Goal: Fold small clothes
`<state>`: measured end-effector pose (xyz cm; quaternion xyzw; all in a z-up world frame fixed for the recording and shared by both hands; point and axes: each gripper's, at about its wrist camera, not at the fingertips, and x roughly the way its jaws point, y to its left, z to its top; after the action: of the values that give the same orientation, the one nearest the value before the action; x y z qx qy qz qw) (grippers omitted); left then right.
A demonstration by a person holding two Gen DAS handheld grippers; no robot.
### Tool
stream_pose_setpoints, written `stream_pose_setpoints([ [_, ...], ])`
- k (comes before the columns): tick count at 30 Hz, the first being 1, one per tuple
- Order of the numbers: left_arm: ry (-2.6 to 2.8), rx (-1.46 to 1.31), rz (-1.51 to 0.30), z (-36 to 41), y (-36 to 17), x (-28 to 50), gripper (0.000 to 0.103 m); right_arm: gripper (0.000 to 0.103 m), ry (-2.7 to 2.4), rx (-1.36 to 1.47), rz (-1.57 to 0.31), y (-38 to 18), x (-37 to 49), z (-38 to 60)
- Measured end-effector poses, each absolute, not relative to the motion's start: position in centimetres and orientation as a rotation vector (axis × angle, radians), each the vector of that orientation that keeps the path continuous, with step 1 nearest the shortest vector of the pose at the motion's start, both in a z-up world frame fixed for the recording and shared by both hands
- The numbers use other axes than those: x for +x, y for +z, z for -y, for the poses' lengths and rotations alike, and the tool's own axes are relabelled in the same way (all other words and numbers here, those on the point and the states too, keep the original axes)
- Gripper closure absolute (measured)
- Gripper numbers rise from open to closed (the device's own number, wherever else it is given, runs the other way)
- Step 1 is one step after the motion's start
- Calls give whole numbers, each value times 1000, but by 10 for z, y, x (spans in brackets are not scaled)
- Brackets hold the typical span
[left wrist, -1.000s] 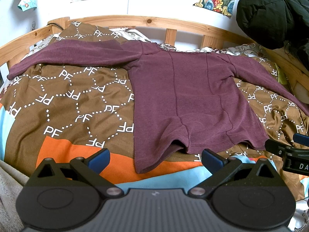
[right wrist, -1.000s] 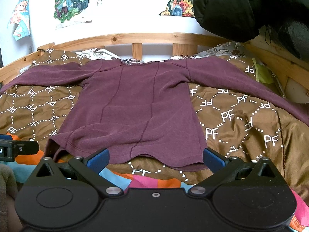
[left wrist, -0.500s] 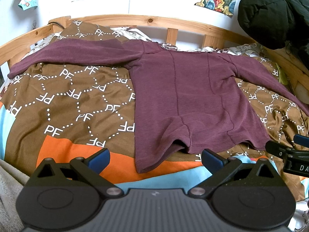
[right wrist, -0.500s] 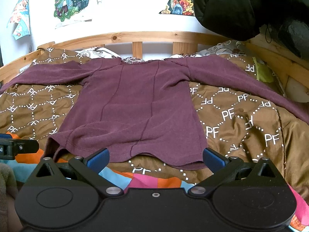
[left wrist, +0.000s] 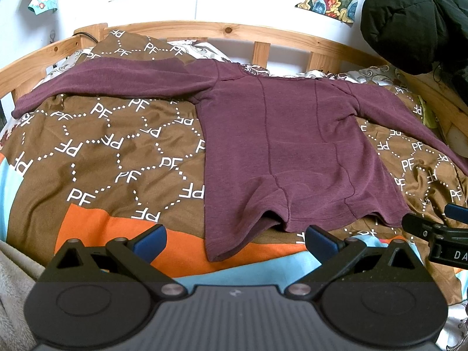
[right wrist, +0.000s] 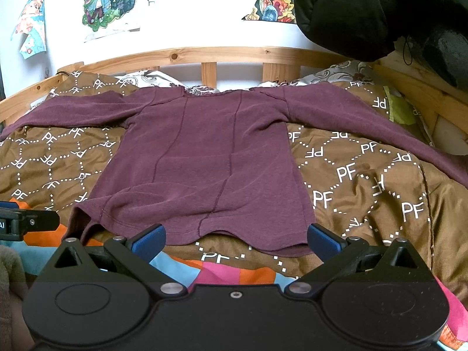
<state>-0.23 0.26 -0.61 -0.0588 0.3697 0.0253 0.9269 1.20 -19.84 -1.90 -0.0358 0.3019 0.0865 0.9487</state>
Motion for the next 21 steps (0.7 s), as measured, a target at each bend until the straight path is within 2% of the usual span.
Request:
stream_pose_setpoints([
  [21, 54, -117, -770, -3, -11, 0, 1, 1, 177, -67, -624, -21, 12, 199],
])
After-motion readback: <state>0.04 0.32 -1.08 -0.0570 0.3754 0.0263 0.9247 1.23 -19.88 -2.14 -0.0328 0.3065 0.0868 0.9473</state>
